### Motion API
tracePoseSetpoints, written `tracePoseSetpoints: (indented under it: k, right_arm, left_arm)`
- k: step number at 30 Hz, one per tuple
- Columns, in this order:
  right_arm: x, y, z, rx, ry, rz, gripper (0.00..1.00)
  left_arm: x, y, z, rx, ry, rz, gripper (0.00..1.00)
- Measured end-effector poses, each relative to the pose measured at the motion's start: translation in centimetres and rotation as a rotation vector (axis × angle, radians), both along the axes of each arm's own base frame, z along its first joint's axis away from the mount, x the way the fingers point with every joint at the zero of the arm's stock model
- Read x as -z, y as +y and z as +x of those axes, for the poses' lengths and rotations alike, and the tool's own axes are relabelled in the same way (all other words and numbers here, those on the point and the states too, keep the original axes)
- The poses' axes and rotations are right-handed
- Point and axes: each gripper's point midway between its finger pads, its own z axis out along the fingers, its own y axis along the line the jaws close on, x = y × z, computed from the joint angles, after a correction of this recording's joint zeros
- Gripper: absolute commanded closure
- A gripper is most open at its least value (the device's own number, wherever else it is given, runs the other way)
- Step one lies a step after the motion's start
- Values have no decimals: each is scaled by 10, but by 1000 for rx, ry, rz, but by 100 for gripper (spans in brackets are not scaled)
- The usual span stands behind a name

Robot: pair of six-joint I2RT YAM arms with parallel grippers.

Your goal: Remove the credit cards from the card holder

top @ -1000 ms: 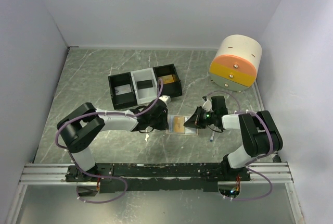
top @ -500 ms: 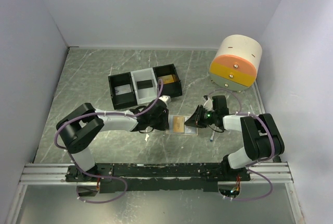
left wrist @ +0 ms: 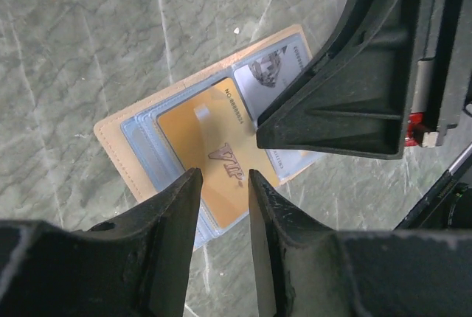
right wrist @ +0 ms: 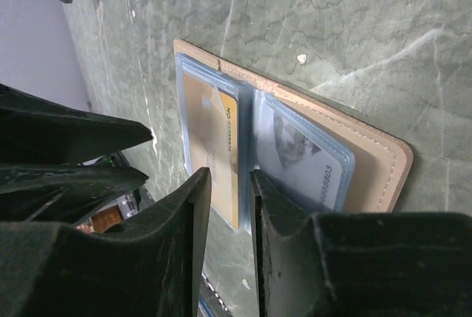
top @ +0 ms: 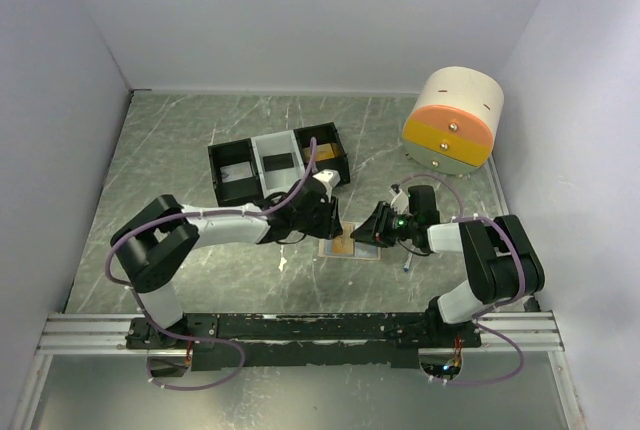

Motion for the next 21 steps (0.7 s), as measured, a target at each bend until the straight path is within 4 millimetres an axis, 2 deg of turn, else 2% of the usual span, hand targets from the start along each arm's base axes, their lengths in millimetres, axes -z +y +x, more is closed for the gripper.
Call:
tracePoseSetpoints:
  k: [8,11,14,17,21]
  right_arm:
    - [2,2,1,9,12,22,76]
    - [4,4,0,10,25,36,77]
    - [4,4,1,12,29,45,86]
    - [7,4,1,19,38,43,87]
    - [7,4,1,20,39,44,94]
  left_arm:
    - [31,6,-6,-2,54,53,69]
    - [33,6,-7,-4,58,49,73]
    - [34,6,-8,-7,62,45,75]
    - [34,7,-8,-7,61,45,76]
    - [35,7,-8,-6,62,47,79]
